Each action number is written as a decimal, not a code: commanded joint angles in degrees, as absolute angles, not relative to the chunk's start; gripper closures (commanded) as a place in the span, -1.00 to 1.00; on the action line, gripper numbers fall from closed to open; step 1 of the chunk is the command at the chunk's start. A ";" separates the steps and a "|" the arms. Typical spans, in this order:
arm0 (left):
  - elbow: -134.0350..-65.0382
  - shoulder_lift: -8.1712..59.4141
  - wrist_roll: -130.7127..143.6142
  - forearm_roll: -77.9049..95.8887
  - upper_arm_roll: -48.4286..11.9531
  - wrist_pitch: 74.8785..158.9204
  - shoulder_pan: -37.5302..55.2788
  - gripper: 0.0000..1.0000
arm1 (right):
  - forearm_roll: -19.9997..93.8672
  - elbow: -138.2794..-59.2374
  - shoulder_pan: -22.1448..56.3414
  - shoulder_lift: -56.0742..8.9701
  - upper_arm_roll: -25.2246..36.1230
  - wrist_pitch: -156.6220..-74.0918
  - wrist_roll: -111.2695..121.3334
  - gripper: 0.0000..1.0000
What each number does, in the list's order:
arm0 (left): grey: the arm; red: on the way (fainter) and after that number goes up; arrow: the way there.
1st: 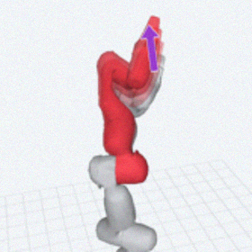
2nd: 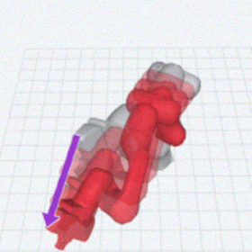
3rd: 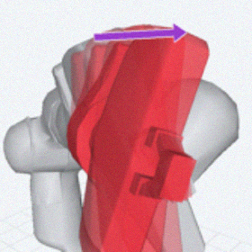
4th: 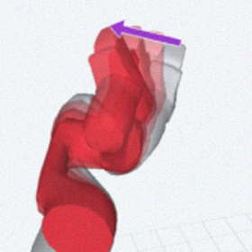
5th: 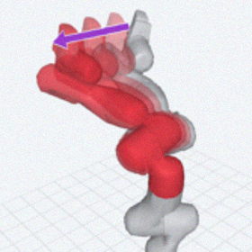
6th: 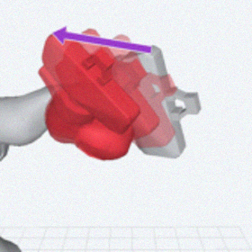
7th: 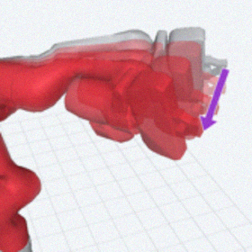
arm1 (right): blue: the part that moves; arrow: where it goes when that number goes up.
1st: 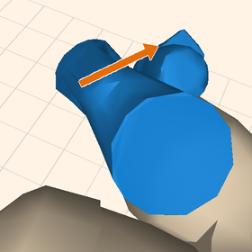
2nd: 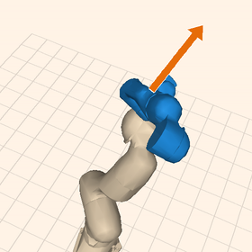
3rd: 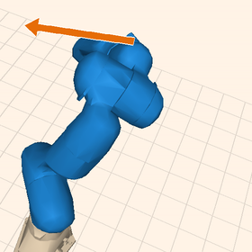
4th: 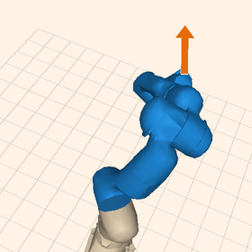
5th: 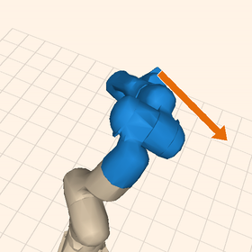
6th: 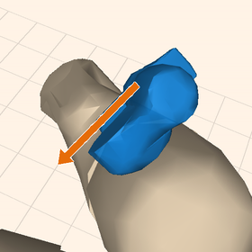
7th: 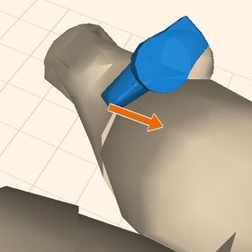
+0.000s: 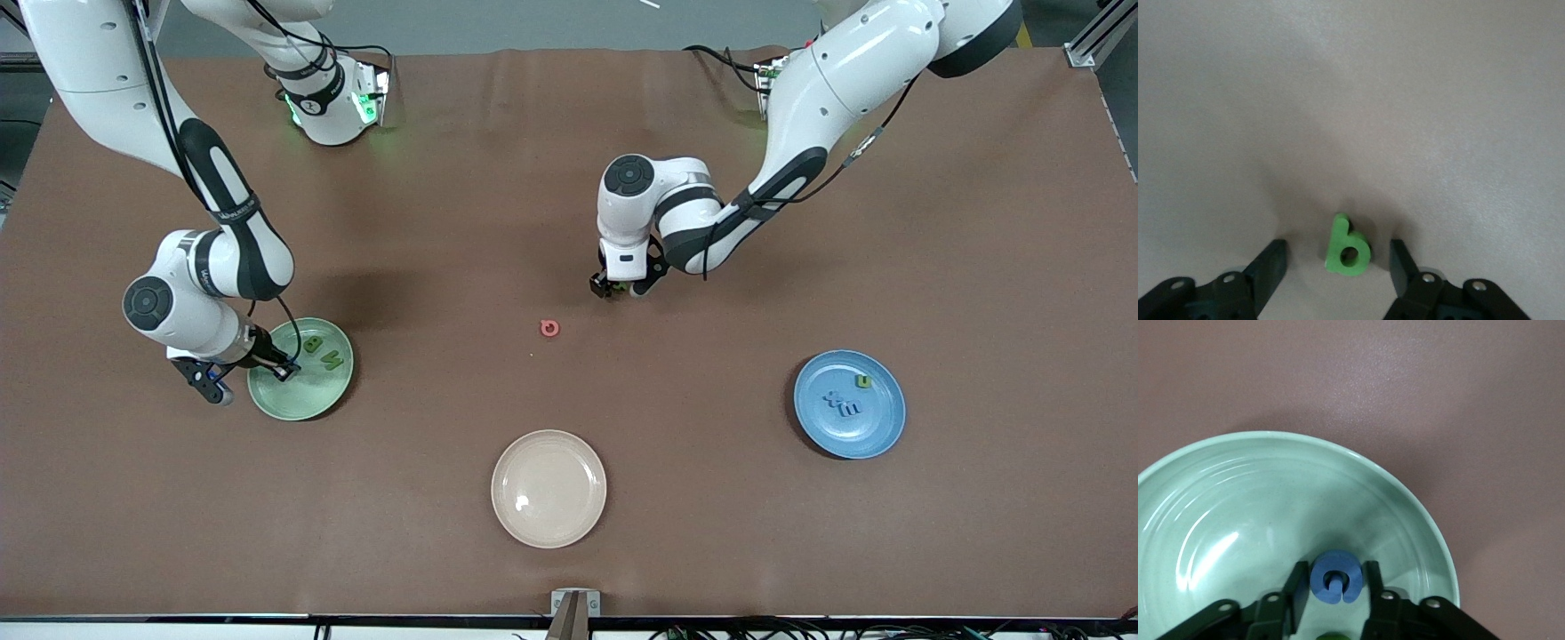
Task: Sort upper and lower case letters into plates
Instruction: 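Drop the blue c in the green plate while the left gripper reaches b, then carry the green b to the blue plate while the right gripper grasps a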
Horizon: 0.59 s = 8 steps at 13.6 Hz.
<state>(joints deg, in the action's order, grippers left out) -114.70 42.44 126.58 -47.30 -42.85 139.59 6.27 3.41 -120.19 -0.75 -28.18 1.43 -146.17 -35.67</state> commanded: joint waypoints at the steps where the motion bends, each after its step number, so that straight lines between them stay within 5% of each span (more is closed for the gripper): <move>1: -113.56 44.03 127.62 -48.60 -41.31 140.27 7.74 0.30 | 3.69 -119.45 -1.32 -27.96 0.88 -145.47 -35.33 -1.00; 3: -112.59 43.86 127.27 -48.60 -41.31 140.19 7.65 0.95 | 3.78 -115.34 -0.79 -26.20 0.70 -134.88 -37.16 -1.00; 6: -110.31 43.16 124.29 -48.43 -41.40 139.05 6.24 1.00 | 4.13 -108.65 4.02 -24.52 0.26 -122.81 -47.68 -1.00; 8: -107.94 43.15 122.88 -48.43 -41.40 138.26 5.36 1.00 | 5.53 -106.62 9.64 -24.52 -0.09 -122.25 -57.96 -1.00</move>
<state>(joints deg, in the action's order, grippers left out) -110.70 42.53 124.33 -47.30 -41.14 139.41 6.05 4.42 -107.72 4.42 -24.95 -0.04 -123.11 -49.36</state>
